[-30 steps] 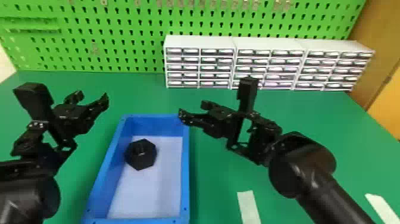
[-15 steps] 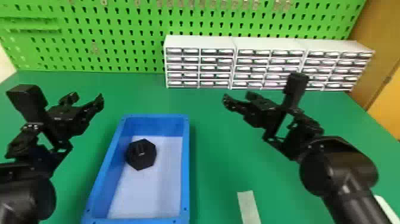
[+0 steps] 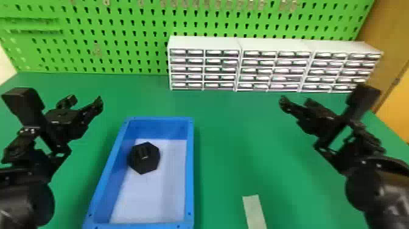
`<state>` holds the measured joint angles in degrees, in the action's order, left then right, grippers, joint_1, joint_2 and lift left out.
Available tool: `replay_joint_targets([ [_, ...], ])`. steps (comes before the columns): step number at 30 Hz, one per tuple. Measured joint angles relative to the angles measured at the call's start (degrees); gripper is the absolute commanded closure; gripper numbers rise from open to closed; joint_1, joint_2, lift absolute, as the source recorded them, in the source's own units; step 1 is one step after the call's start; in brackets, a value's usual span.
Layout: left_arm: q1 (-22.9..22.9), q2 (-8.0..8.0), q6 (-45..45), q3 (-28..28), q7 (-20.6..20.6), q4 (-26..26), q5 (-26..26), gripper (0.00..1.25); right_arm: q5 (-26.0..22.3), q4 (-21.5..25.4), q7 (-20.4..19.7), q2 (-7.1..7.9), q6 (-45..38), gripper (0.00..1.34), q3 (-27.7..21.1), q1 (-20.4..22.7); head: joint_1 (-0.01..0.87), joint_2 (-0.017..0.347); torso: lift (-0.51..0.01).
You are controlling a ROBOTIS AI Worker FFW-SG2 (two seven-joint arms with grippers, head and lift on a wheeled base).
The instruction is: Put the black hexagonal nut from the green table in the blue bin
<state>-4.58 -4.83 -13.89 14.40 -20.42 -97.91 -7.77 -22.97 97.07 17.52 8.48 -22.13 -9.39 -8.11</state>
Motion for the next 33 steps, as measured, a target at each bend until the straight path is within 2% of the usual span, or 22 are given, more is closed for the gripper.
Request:
replay_joint_targets([
  [4,0.01,0.0,0.0,0.01,0.04,0.0,-0.04,0.49,0.64,0.85,0.1,-0.14,-1.23,0.23,-3.97,1.26,0.691,0.009,-0.097],
  [10,0.03,0.0,0.0,0.01,0.04,0.0,-0.16,0.49,0.19,1.44,0.23,1.37,-2.04,0.23,-7.73,3.53,0.691,0.009,-0.097],
  [13,0.03,0.0,0.0,-0.04,0.04,0.0,-0.27,0.49,0.07,1.63,0.23,1.64,-2.11,0.23,-9.55,4.78,0.691,0.009,-0.097],
  [24,0.24,0.08,0.0,0.13,0.13,0.0,-1.09,0.49,3.5,2.12,2.74,-0.11,-2.04,0.23,-17.19,7.45,0.691,0.009,-0.097],
  [33,0.03,0.16,0.33,-0.04,0.8,0.0,-1.43,0.49,5.25,2.51,3.6,-0.58,-2.06,0.23,-20.42,7.56,0.691,0.009,-0.097],
])
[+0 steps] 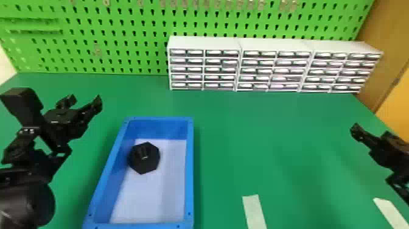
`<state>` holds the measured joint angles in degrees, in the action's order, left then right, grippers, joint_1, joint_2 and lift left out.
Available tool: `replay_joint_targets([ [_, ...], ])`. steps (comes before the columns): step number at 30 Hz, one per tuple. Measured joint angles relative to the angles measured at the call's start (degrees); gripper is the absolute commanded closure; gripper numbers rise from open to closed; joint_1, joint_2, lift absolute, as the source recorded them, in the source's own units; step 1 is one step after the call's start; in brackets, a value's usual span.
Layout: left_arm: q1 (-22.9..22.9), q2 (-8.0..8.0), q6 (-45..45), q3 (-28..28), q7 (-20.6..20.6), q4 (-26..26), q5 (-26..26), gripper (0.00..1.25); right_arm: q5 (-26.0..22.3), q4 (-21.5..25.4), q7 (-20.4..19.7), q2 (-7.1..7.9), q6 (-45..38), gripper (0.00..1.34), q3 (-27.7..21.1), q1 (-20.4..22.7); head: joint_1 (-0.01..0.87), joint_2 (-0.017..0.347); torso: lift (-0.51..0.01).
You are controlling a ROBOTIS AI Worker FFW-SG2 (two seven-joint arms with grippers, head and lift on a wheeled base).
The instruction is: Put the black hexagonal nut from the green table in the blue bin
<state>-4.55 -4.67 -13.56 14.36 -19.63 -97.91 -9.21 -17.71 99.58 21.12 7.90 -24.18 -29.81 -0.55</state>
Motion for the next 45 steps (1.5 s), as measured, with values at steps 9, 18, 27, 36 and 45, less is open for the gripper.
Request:
replay_joint_targets([
  [9,-0.18,0.01,0.28,-0.54,0.46,0.0,-0.11,0.49,0.94,-0.01,0.09,-0.08,-0.06,0.23,-0.23,-0.81,0.691,0.009,-0.097],
  [18,-0.18,0.01,0.29,-0.68,0.56,0.0,-0.36,0.49,2.04,-0.41,1.67,0.46,-0.63,0.23,0.47,-1.92,0.691,0.009,-0.097],
  [27,-0.16,0.01,0.29,-0.51,0.56,0.0,-0.71,0.49,2.69,-0.44,2.44,1.01,-1.05,0.23,0.92,-2.49,0.691,0.009,-0.097],
  [36,-0.13,0.01,0.28,-0.59,0.56,0.0,-0.76,0.49,2.85,-0.58,2.43,0.79,-1.13,0.23,1.21,-2.69,0.691,0.009,-0.097],
  [45,-0.26,0.02,0.28,-0.75,0.56,0.0,-0.81,0.49,2.0,-1.17,2.43,0.61,-1.13,0.23,1.33,-2.74,0.691,0.009,-0.097],
])
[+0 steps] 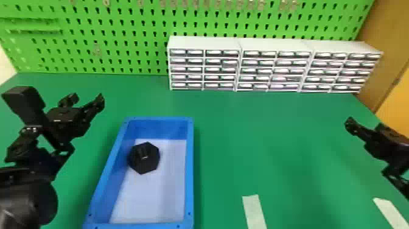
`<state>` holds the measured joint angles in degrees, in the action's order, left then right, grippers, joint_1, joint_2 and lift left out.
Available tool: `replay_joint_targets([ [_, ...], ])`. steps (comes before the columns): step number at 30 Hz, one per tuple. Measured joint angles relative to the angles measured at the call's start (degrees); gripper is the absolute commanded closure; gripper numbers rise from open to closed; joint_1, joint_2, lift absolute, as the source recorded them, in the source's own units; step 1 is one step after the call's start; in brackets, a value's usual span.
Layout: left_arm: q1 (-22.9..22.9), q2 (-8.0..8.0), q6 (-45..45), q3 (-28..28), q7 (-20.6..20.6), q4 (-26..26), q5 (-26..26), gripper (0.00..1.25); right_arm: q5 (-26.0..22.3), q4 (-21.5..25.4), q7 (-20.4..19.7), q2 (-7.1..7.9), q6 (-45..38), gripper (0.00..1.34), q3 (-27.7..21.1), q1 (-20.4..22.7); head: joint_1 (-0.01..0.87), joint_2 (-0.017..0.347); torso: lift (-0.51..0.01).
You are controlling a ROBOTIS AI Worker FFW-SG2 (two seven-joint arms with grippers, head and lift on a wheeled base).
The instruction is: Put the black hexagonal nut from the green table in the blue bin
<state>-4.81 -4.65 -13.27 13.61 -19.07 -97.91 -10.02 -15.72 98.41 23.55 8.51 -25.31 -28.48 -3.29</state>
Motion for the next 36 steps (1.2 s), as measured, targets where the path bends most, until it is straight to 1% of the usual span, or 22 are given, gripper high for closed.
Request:
replay_joint_targets([
  [36,0.36,0.09,0.63,0.28,0.69,0.05,0.38,0.49,-0.65,-0.87,0.17,-0.25,0.0,0.23,-0.05,-0.35,0.691,0.009,-0.097],
])
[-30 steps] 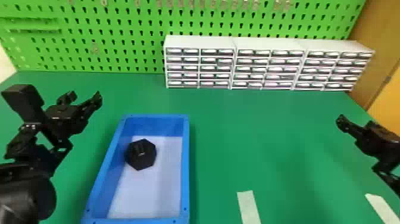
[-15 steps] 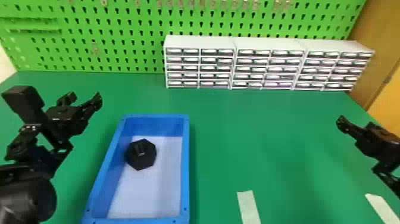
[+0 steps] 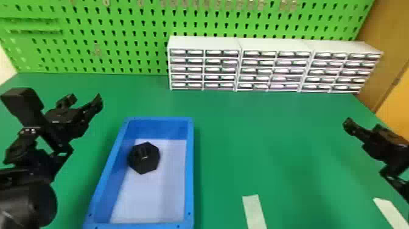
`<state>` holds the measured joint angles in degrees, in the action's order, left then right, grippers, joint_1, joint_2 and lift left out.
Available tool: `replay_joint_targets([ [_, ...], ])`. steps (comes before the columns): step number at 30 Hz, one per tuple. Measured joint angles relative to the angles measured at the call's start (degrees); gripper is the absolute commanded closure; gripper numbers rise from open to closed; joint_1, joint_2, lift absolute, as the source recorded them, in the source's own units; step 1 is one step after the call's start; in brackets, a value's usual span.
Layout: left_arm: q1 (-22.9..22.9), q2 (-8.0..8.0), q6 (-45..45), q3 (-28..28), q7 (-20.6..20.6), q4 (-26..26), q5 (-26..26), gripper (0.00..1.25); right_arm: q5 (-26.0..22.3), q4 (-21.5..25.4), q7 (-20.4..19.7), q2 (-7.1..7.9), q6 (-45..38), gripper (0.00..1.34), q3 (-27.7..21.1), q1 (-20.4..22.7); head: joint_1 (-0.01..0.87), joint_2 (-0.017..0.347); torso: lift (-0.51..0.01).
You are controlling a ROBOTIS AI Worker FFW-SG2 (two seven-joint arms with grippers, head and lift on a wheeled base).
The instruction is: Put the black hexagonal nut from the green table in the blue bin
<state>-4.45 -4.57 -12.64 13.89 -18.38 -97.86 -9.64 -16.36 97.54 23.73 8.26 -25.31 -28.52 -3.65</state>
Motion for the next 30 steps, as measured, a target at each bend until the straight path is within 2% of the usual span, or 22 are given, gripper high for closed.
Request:
replay_joint_targets([
  [30,0.12,0.0,0.0,0.0,0.28,0.04,0.23,0.49,-0.07,-0.6,0.62,0.0,0.09,0.22,0.23,-0.31,0.691,0.009,-0.097],
])
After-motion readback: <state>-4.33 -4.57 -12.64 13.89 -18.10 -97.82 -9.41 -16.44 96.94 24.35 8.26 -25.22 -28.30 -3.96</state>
